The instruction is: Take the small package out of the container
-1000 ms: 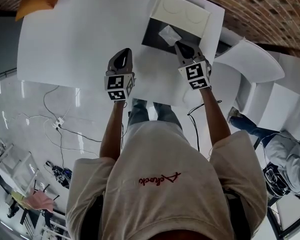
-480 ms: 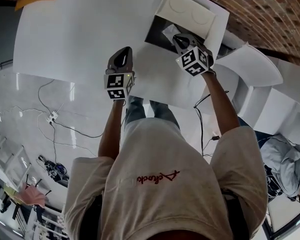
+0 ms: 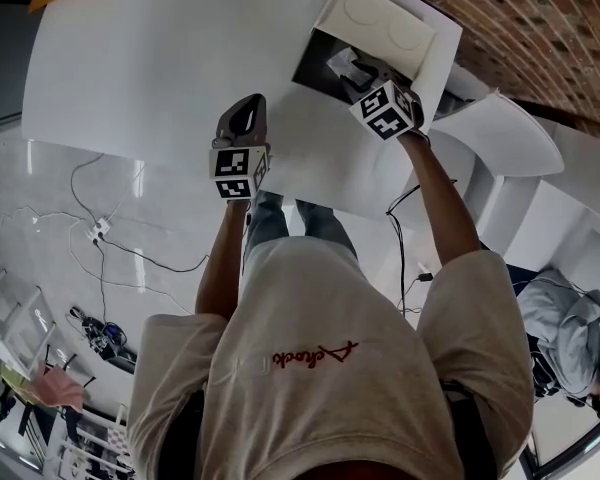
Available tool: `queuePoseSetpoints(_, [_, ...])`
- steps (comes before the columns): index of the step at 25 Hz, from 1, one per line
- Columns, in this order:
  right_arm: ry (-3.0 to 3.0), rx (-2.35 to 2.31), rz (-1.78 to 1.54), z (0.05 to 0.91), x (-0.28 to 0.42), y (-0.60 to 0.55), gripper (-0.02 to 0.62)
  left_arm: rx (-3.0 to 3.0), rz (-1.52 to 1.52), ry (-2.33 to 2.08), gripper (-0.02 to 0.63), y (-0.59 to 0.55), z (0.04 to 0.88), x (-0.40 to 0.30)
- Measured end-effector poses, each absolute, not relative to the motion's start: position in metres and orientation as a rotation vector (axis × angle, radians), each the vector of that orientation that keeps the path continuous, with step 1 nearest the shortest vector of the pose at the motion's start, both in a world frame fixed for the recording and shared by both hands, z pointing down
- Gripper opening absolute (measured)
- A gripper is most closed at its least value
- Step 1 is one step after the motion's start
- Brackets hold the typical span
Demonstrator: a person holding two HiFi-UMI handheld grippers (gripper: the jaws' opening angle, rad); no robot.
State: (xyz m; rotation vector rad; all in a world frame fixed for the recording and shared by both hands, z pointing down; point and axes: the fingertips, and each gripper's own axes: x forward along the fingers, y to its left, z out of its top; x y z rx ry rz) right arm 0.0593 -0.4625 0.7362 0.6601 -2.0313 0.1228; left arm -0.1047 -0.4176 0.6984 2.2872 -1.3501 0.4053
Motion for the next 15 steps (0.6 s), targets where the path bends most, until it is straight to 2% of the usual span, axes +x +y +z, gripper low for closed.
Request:
queuePoseSetpoints(9, [-1.985, 0.695, 0.182, 0.753, 0.063, -0.473, 0.108, 2.281, 0.413, -1.354, 0.009, -0.415, 0.704, -0.105])
queuePoseSetpoints(12, [-1.973, 0.696, 0.164, 0.754, 0.062, -0.474, 0.039, 2.283, 0.407, -1.353, 0.009, -0.415, 0.704, -0.105])
queuePoseSetpoints(15, [-1.97, 0.695, 0.159, 0.755, 0.063, -0.474, 0.025, 2.276, 0.412, -1.356, 0.009, -0.414, 0.705, -0.106])
